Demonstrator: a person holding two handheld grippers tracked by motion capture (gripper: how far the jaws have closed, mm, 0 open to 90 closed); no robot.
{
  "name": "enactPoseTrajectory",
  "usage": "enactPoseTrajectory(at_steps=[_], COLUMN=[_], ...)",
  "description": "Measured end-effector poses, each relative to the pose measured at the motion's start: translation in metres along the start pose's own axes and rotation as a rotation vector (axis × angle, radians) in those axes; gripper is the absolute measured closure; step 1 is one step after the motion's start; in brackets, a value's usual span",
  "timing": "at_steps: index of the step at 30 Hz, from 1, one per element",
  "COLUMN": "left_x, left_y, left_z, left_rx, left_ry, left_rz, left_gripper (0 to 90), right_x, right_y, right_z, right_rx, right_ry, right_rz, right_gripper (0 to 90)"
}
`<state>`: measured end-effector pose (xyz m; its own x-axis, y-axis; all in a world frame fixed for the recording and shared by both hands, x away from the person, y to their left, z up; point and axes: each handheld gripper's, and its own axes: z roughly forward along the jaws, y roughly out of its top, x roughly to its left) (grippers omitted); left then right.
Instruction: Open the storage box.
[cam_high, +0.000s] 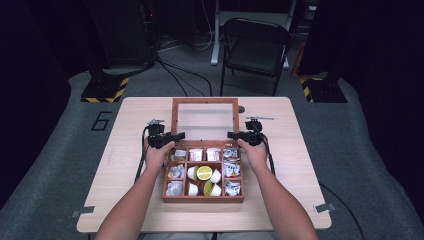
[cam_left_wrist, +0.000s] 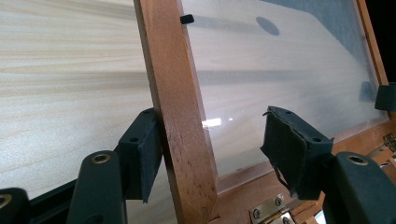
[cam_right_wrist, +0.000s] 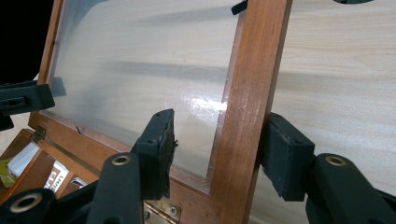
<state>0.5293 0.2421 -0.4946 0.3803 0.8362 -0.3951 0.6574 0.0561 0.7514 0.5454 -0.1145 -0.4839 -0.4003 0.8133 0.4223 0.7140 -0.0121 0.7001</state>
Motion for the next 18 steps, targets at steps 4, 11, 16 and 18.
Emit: enactPoseTrajectory(at_steps=[4,11,16,18], left_x=[-0.0009,0.0024,0.0033,0.0038], left_y=[-0.0004,-0.0016,-0.0017,-0.0013], left_z=[0.0011,0.0036,0.0044,0.0045], left_rx=[0.01,0.028,0.031,0.041], left_ry=[0.023,0.016,0.014,0.013], left_rz=[0.007,-0.02,-0.022,-0.024], left_gripper=[35.9,35.4,35.0,35.0], right_x=[-0.0009,-0.0031,-0.0035,-0.0034], right_y=[0.0003,-0.0011,-0.0013,-0.0014], right_z=[0.0001,0.0029,0.0041,0.0041], right_rx=[0.007,0.016,0.025,0.03], right_ry=[0.0,-0.009,-0.019,-0.021], right_rz=[0.016,0.033,0.034,0.042], right_gripper=[47.8,46.8,46.4,46.2])
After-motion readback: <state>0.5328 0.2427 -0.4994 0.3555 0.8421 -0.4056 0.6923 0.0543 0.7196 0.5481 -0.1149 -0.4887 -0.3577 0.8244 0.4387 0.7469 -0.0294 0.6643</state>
